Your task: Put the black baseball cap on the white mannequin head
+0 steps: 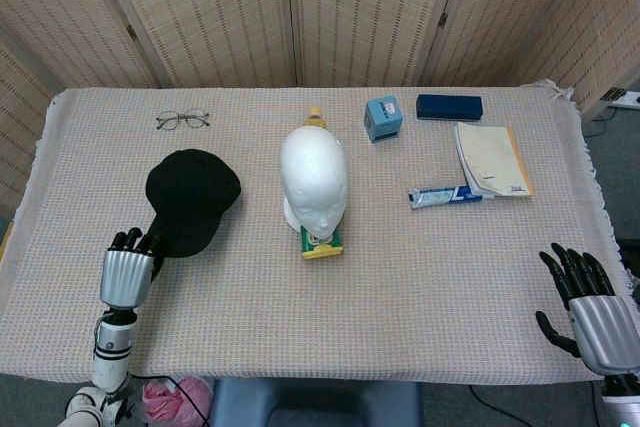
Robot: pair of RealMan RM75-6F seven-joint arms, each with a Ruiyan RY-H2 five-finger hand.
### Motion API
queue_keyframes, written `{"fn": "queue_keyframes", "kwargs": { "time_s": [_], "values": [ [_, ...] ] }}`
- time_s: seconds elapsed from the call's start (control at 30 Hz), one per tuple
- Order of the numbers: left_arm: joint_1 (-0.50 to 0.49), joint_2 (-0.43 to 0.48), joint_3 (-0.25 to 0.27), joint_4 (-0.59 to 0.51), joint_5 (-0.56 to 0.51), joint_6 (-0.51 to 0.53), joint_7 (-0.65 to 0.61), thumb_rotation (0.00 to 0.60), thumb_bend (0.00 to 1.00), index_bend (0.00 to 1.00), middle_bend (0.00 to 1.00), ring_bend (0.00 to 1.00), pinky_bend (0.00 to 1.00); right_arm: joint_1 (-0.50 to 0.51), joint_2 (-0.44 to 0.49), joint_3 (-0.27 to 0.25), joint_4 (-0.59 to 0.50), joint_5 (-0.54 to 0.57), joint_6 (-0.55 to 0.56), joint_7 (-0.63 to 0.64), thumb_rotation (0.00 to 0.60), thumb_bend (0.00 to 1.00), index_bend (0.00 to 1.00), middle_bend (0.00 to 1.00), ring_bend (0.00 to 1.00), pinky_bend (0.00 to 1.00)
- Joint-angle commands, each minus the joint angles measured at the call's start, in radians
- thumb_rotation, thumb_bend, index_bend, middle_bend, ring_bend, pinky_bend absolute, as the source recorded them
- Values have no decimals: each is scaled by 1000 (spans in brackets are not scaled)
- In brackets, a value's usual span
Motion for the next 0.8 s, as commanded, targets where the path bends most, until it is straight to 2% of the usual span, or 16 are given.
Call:
{"fn": "queue_keyframes", "kwargs": {
  "time_s": [0.03, 0.43, 0.8],
  "values": [
    [-18, 43, -8, -33, 3, 36, 43, 600, 469, 650, 765, 508, 618, -1, 0, -1, -1, -2, 1, 1, 600, 293, 0, 0, 0, 0],
    [-44, 199, -22, -259, 18, 85, 191, 600, 469, 650, 765, 509, 618, -9, 3, -10, 1, -26, 20, 10, 600, 293, 0, 0, 0, 0],
    [-70, 388, -125, -597, -21, 78, 334, 600, 469, 649, 765, 509, 618, -7, -1, -9, 0, -20, 11, 3, 600, 294, 0, 0, 0, 0]
  ]
}}
